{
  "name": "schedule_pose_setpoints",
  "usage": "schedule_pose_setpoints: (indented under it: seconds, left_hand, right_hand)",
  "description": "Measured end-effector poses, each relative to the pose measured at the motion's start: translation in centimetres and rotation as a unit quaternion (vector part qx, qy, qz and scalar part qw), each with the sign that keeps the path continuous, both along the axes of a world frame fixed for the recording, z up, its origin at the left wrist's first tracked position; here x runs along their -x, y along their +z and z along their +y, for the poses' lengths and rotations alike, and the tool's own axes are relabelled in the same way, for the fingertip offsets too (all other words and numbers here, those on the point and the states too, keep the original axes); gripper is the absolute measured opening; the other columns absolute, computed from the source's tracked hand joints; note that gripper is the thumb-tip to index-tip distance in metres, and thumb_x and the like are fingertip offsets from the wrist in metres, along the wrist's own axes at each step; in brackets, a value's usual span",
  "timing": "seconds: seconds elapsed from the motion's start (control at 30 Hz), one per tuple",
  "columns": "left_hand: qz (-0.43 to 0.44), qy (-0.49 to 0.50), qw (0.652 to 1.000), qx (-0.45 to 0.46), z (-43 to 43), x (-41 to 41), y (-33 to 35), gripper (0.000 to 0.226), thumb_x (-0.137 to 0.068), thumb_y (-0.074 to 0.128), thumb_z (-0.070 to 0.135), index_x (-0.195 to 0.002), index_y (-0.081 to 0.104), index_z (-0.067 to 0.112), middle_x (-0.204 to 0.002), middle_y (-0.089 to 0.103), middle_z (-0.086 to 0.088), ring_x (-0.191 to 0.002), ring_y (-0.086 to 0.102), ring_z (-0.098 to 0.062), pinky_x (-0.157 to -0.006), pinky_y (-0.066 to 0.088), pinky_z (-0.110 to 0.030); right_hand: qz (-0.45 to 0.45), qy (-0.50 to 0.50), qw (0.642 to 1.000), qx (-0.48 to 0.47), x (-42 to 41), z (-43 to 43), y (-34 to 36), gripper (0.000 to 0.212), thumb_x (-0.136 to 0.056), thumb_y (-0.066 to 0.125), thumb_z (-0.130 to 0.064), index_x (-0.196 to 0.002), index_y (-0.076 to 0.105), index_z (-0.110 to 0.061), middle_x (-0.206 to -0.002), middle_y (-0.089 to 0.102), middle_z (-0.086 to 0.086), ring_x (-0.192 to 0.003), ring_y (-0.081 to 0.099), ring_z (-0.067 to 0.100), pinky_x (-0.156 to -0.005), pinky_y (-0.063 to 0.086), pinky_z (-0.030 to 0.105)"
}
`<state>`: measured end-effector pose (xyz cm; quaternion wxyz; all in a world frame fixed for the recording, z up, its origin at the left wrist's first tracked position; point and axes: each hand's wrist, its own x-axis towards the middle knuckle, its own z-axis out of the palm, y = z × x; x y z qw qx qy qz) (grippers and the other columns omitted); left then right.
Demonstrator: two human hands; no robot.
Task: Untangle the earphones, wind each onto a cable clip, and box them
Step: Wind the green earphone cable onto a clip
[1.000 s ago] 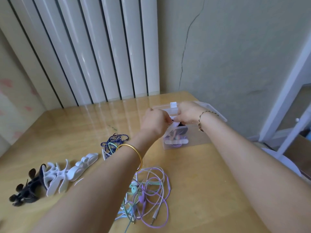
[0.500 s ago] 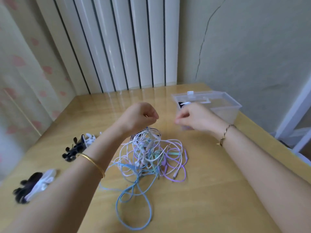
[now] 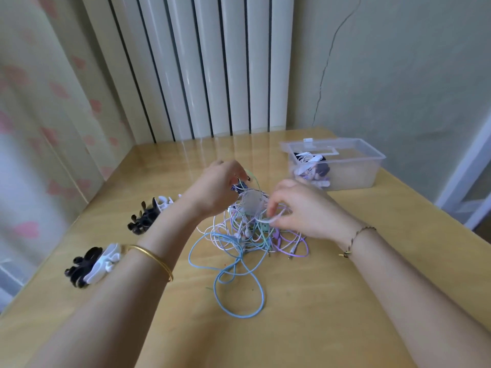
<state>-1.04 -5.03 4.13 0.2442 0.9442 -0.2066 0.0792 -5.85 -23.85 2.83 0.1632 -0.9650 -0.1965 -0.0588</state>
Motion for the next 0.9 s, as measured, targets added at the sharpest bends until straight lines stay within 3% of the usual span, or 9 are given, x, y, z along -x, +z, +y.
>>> schedule_pose_setpoints:
  seconds: [0.1, 0.23, 0.4, 0.53, 0.57, 0.63, 0.73, 0.83, 0.9]
  left_hand:
    - [0.011, -0.002, 1.000, 0.017, -0.3, -0.1, -0.3, 0.055, -0.076, 0.061, -0.002, -0.126, 0.054, 0.020, -0.122, 0.047, -0.008, -0.116, 0.045, -0.027, -0.099, 0.039, -0.033]
    - [-0.011, -0.039, 0.999, -0.003, -1.3, -0.1, 0.2, 0.056, -0.080, 0.066, 0.007, -0.131, 0.053, 0.026, -0.140, 0.039, -0.006, -0.131, 0.030, -0.026, -0.108, 0.018, -0.027]
    - [-0.024, -0.023, 0.998, 0.058, -2.0, -0.9, 0.1, 0.015, -0.084, 0.067, 0.015, -0.097, 0.072, 0.021, -0.108, 0.064, -0.003, -0.104, 0.055, -0.023, -0.088, 0.037, -0.023]
    - [0.018, 0.024, 0.996, 0.084, -1.4, -0.9, 0.5, 0.008, -0.086, 0.064, 0.011, -0.091, 0.070, 0.011, -0.088, 0.069, -0.006, -0.084, 0.064, -0.023, -0.071, 0.046, -0.026]
    - [0.017, 0.029, 0.997, 0.070, -1.1, -0.9, 0.6, 0.009, -0.086, 0.062, 0.006, -0.089, 0.069, 0.011, -0.086, 0.069, -0.006, -0.084, 0.065, -0.022, -0.072, 0.048, -0.028]
    - [0.017, 0.045, 0.996, 0.081, -0.5, -1.0, 0.7, 0.017, -0.086, 0.055, -0.001, -0.087, 0.066, 0.012, -0.080, 0.069, -0.005, -0.080, 0.065, -0.021, -0.070, 0.049, -0.029]
    - [0.017, 0.082, 0.979, 0.188, 0.0, -1.2, 0.6, 0.023, -0.088, 0.044, -0.004, -0.084, 0.060, 0.011, -0.070, 0.062, -0.003, -0.060, 0.064, -0.013, -0.054, 0.045, -0.021]
    - [0.016, 0.110, 0.947, 0.302, 0.6, -1.3, 1.0, 0.019, -0.095, 0.040, 0.000, -0.090, 0.057, 0.007, -0.076, 0.059, -0.008, -0.046, 0.062, -0.009, -0.040, 0.042, -0.017]
    - [0.016, 0.101, 0.924, 0.368, 1.1, -0.9, 1.6, 0.016, -0.097, 0.040, 0.000, -0.092, 0.056, 0.002, -0.076, 0.057, -0.013, -0.044, 0.062, -0.010, -0.040, 0.046, -0.019]
  right_hand:
    - [-0.014, -0.017, 0.967, -0.256, -0.2, 0.8, 1.0, 0.007, -0.086, 0.065, -0.018, -0.080, 0.069, -0.019, -0.084, 0.067, -0.003, -0.084, 0.060, 0.013, -0.080, 0.048, 0.030]
    - [0.069, -0.029, 0.805, -0.588, -0.4, 1.4, 3.9, 0.024, -0.094, 0.049, -0.010, -0.075, 0.063, -0.016, -0.081, 0.068, 0.004, -0.076, 0.062, 0.014, -0.079, 0.046, 0.028]
    - [0.145, -0.013, 0.660, -0.737, -0.6, 0.7, 6.0, 0.033, -0.098, 0.041, -0.023, -0.076, 0.062, -0.011, -0.068, 0.068, 0.003, -0.069, 0.063, 0.017, -0.086, 0.050, 0.036]
    - [0.121, -0.049, 0.582, -0.803, -0.8, -0.9, 6.0, 0.029, -0.094, 0.035, -0.015, -0.069, 0.050, -0.011, -0.044, 0.040, -0.002, -0.041, 0.043, 0.014, -0.052, 0.049, 0.025]
    - [0.097, -0.077, 0.610, -0.783, -0.9, -1.4, 5.7, 0.029, -0.091, 0.033, -0.011, -0.068, 0.050, -0.011, -0.044, 0.036, -0.003, -0.036, 0.032, 0.012, -0.043, 0.037, 0.018]
    - [0.045, -0.136, 0.729, -0.669, -0.8, -2.1, 5.0, 0.029, -0.087, 0.034, -0.005, -0.069, 0.056, -0.010, -0.047, 0.041, -0.002, -0.033, 0.024, 0.008, -0.039, 0.019, 0.014]
    - [0.031, -0.170, 0.873, -0.456, -0.7, -2.3, 3.8, 0.027, -0.086, 0.044, -0.012, -0.071, 0.066, -0.007, -0.065, 0.060, 0.006, -0.044, 0.047, 0.005, -0.040, 0.033, 0.018]
    - [0.054, -0.208, 0.940, -0.263, -0.9, -2.4, 2.8, 0.039, -0.076, 0.042, -0.037, -0.072, 0.067, -0.008, -0.080, 0.070, 0.008, -0.082, 0.062, 0.020, -0.074, 0.051, 0.032]
    - [0.059, -0.212, 0.963, -0.156, -0.9, -2.5, 2.5, 0.043, -0.073, 0.042, -0.043, -0.069, 0.062, -0.006, -0.074, 0.067, 0.009, -0.080, 0.059, 0.026, -0.075, 0.050, 0.035]
